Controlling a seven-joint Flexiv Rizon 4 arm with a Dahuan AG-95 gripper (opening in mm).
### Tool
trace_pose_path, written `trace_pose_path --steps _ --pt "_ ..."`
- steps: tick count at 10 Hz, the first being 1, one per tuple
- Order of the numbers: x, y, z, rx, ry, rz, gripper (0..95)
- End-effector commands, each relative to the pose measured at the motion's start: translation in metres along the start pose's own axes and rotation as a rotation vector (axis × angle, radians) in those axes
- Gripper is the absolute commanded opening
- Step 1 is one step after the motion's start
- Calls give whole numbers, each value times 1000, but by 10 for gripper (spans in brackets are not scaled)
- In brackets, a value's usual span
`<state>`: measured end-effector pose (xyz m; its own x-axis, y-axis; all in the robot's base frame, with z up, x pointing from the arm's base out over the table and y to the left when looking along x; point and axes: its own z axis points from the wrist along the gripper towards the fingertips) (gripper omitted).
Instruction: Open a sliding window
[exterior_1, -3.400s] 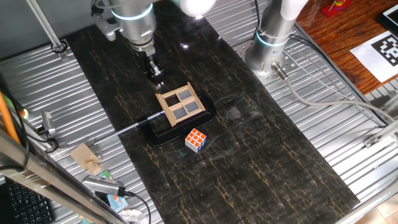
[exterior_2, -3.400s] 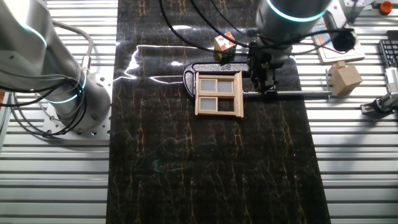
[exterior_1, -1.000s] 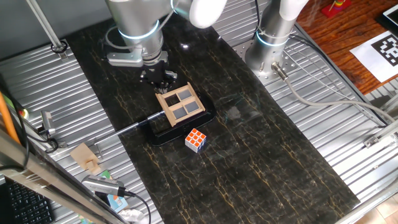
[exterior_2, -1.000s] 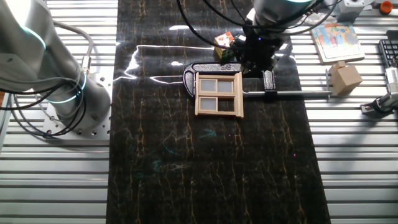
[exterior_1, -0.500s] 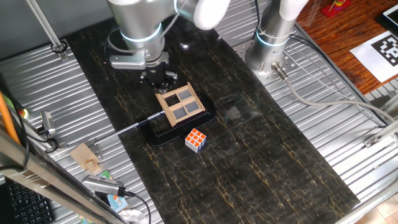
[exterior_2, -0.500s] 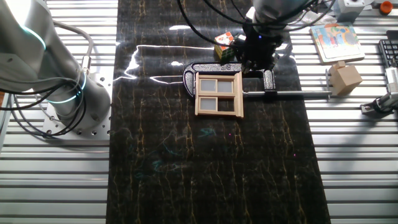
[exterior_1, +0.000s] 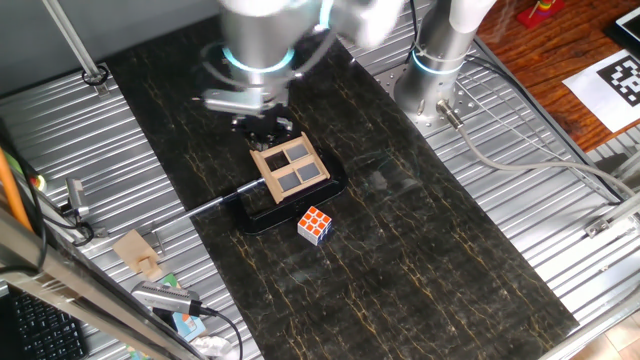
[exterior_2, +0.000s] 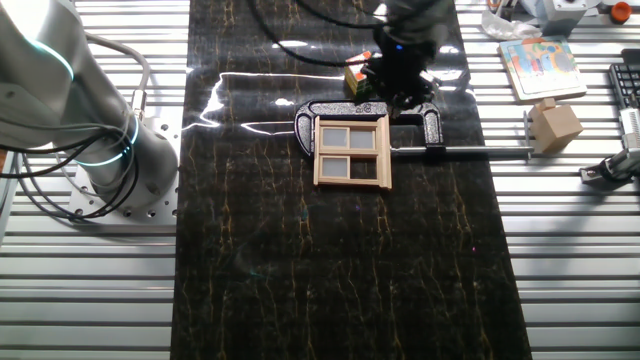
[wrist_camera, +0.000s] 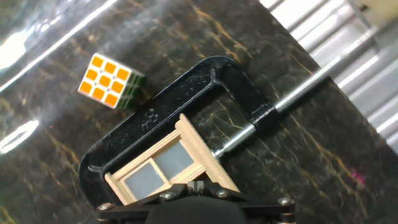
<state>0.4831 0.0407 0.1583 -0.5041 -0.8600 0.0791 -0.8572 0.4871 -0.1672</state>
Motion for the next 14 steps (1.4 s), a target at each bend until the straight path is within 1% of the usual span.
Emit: trace_pose_path --steps 1,2,3,5,6,8,10,13,14 --pt "-1 -2 1 60 25 -54 0" --pt "-1 -2 1 44 13 -77 0" --pt "-1 -2 1 4 -15 -96 0" --pt "-1 -2 1 -10 -27 -146 0" --pt "-1 -2 1 -31 -44 -169 0" --pt "-1 -2 1 -37 -47 -182 0" --pt "-1 -2 1 -56 -43 -198 0" --pt "-1 -2 1 -53 -38 -185 0" --pt "-1 -2 1 -55 -43 -191 0"
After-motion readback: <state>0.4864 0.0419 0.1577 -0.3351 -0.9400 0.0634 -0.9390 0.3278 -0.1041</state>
